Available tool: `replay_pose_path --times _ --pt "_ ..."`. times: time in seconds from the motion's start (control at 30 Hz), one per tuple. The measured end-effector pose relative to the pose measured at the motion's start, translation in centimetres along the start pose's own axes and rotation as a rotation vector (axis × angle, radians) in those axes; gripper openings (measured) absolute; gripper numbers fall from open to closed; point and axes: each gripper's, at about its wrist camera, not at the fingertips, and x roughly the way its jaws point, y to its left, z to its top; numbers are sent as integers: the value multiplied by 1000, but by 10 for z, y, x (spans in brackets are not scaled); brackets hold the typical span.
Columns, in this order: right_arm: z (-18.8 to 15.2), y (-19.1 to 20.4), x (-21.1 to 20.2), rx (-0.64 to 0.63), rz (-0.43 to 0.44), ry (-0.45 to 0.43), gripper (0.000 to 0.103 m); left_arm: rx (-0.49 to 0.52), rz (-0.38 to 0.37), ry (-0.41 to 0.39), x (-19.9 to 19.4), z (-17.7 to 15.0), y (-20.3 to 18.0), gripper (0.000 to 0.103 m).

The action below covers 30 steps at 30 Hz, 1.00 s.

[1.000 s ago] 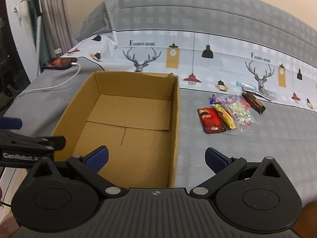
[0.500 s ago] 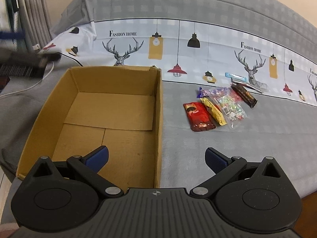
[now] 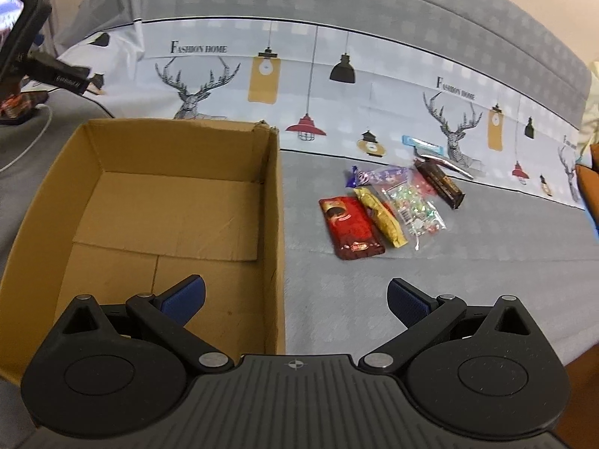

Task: Organize snacks
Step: 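Move both tools to the snack pile, grasp red pouch with left while right grasps candy bag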

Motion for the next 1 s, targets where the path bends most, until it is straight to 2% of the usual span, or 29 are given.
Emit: replay_pose_path --times 0.07,0.3,0.53,0.73,0.87,1.0 --pt "2 2 2 4 -13 -8 103 9 22 14 10 -2 2 103" --pt "6 14 9 -14 -2 17 103 31 16 91 28 -13 6 103" --pt "6 19 7 -18 17 16 103 31 19 90 8 -21 10 103" --pt "6 16 -5 -7 38 -14 103 -31 0 72 -30 -2 21 103" --pt "5 7 -19 19 44 -48 103 -60 1 43 -77 15 18 103" --pt "-1 -9 -33 68 62 -68 103 -133 -85 40 -132 31 8 103"
